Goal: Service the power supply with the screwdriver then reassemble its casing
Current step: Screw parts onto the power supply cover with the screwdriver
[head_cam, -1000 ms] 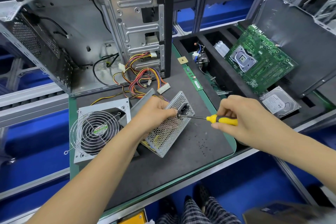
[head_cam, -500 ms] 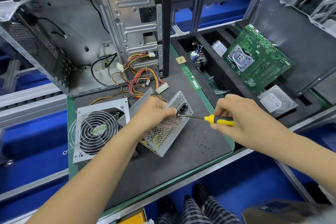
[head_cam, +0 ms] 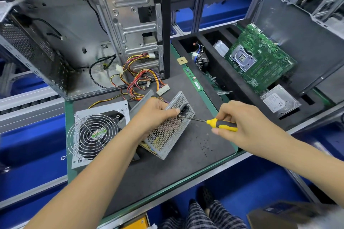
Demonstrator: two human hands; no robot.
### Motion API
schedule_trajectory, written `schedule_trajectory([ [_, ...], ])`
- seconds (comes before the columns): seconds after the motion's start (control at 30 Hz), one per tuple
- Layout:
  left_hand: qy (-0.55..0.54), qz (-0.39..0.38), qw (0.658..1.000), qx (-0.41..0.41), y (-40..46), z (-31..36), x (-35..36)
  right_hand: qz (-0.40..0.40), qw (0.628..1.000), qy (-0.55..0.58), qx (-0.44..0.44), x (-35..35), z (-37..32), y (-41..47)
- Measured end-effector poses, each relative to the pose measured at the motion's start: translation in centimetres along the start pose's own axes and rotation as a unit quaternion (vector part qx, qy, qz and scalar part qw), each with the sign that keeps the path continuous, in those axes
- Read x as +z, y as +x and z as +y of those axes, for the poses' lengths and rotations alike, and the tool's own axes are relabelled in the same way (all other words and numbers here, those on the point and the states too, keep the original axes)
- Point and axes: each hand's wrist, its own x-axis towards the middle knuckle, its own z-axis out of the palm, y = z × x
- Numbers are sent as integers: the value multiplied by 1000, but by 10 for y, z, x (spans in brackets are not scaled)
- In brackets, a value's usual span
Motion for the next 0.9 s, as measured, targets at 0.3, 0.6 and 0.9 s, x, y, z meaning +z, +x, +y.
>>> schedule_trajectory([
  [0.3, 5, 2, 1000, -19, 5, 4, 2, -67, 997, -25, 32, 3, -3, -3],
  [0.6, 59, 6, 998, -2, 7, 5, 8, -58, 997, -2, 40, 10, 9, -5],
  [0.9, 83, 16, 996, -13, 13, 2, 6, -9, 997, -79, -10, 4, 3, -3],
])
